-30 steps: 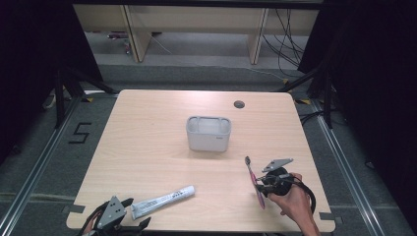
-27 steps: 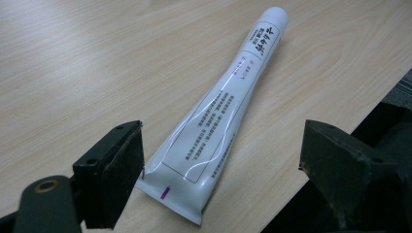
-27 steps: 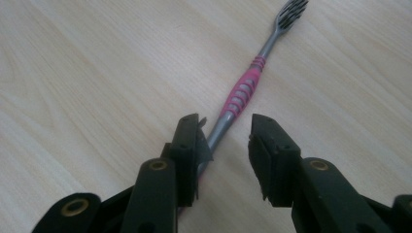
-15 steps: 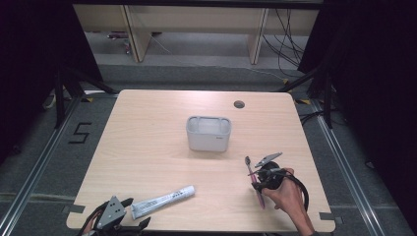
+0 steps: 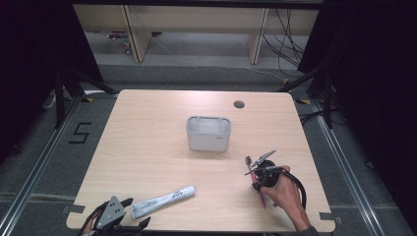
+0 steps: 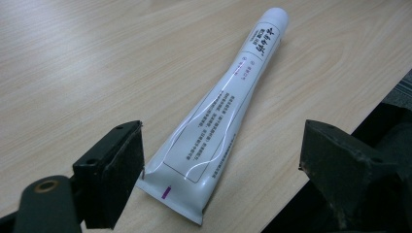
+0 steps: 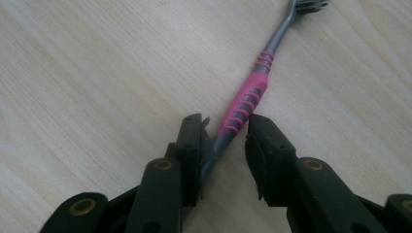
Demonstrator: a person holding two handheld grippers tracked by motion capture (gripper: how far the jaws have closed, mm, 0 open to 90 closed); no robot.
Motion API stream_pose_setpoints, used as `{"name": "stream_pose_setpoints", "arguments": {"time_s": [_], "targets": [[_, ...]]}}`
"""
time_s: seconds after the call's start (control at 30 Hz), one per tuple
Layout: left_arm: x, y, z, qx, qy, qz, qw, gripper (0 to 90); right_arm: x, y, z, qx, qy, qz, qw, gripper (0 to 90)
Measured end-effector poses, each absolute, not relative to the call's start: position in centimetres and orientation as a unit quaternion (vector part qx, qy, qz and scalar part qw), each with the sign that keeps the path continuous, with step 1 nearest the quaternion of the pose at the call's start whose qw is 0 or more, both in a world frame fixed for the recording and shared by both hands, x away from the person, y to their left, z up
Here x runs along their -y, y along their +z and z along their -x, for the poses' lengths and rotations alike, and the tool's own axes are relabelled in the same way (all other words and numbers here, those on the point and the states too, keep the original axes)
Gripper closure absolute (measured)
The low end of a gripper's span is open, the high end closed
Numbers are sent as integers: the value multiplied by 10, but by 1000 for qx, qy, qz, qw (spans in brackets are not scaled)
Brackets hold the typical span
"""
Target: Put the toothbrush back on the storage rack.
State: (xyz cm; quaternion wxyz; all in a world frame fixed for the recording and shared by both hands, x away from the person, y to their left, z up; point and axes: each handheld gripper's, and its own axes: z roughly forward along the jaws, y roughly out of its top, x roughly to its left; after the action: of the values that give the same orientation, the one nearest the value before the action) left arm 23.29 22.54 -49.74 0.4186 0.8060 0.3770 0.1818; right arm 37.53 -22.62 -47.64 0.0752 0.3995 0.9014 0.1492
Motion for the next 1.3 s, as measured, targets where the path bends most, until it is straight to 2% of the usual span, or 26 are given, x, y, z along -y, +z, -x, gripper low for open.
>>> {"name": "stream_pose_setpoints", "arguments": {"time_s": [0.23,0.5,0.87,1.3], "targets": [[-226,-498,-233,-378,181,-806,419,157,225,-476,-377,-909,130,-389,67,777],[-226,-498,-233,-378,181,-806,418,157,221,-475,-380,-922,104,-368,63,822],[-227,-497,-233,-378,182,-807,415,157,216,-473,-385,-933,77,-346,58,828],[-226,-498,-233,-379,181,-806,418,157,225,-443,-379,-926,135,-344,72,829]]}}
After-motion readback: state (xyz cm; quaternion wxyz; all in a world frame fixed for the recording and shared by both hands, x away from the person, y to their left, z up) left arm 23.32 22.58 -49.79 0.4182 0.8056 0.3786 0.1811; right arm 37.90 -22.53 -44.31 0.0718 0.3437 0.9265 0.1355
